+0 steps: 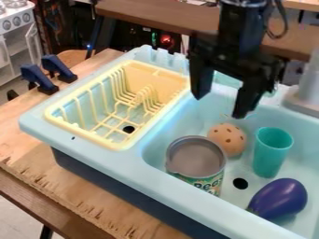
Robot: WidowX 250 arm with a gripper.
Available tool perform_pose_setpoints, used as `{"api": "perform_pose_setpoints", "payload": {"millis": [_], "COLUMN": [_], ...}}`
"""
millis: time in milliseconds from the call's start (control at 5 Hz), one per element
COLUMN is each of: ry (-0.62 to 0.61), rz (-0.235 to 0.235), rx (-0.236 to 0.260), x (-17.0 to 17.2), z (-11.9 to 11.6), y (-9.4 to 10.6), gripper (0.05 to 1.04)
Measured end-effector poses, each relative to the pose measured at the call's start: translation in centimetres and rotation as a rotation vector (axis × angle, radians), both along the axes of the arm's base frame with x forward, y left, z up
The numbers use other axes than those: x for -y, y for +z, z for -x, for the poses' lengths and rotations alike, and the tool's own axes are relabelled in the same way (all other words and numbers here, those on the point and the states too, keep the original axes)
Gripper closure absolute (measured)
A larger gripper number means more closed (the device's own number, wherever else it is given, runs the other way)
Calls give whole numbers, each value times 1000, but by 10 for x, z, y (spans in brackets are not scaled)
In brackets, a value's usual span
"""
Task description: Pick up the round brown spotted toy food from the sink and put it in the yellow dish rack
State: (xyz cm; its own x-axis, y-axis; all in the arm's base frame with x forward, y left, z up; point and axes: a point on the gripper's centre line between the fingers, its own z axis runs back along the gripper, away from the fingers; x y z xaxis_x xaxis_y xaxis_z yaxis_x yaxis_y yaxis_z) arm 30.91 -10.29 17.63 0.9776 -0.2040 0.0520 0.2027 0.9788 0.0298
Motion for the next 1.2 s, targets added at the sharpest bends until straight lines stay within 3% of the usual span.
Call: {"api": "perform_pose_setpoints", "payload": {"millis": [400, 600, 800, 1000, 1200], "ry": [-44, -70, -71, -74, -75], "rz": [8, 46, 60, 43, 52], "rx": [-18, 34, 50, 16, 23], "x": [-3, 2, 4, 6, 5], "z": [-19, -28, -28, -27, -29], "y": [-19, -25, -32, -42, -49], "gripper": [76, 76, 76, 76, 76]}}
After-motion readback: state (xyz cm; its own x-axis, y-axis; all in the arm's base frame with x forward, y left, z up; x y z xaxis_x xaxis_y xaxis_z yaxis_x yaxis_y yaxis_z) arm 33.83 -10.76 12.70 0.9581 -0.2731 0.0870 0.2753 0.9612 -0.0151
